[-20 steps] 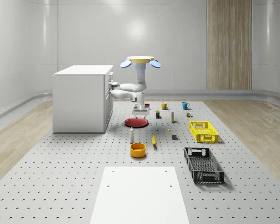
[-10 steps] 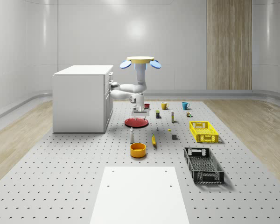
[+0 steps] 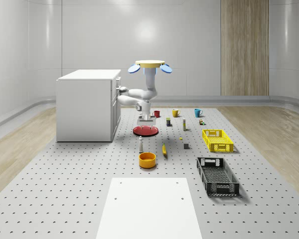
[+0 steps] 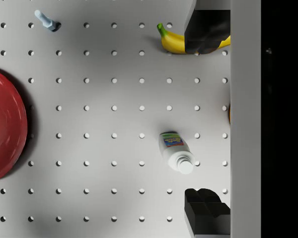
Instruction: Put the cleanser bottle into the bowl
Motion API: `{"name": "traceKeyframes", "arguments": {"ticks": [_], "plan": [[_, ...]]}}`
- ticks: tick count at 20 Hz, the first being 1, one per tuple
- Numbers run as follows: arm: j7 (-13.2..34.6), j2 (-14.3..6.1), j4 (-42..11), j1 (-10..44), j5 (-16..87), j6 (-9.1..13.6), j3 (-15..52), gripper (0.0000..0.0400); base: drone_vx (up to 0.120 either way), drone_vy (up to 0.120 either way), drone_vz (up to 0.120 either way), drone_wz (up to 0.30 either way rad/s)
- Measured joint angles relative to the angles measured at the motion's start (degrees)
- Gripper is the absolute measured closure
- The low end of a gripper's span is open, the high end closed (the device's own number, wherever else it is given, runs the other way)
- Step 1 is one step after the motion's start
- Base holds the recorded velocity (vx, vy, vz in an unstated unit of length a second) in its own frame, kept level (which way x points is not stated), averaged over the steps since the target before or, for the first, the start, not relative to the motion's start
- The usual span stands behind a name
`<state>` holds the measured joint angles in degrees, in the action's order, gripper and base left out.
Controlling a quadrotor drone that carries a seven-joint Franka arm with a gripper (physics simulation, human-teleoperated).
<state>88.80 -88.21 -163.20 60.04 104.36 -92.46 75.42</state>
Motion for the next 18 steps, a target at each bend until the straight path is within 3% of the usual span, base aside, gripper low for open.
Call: {"name": "traceKeyframes", "arguments": {"ticks": [18], "plan": [[-8.88, -1.27, 5.37, -4.68, 7.61, -5.7, -8.9, 0.0, 0.0, 0.0, 0.0, 0.0]]}}
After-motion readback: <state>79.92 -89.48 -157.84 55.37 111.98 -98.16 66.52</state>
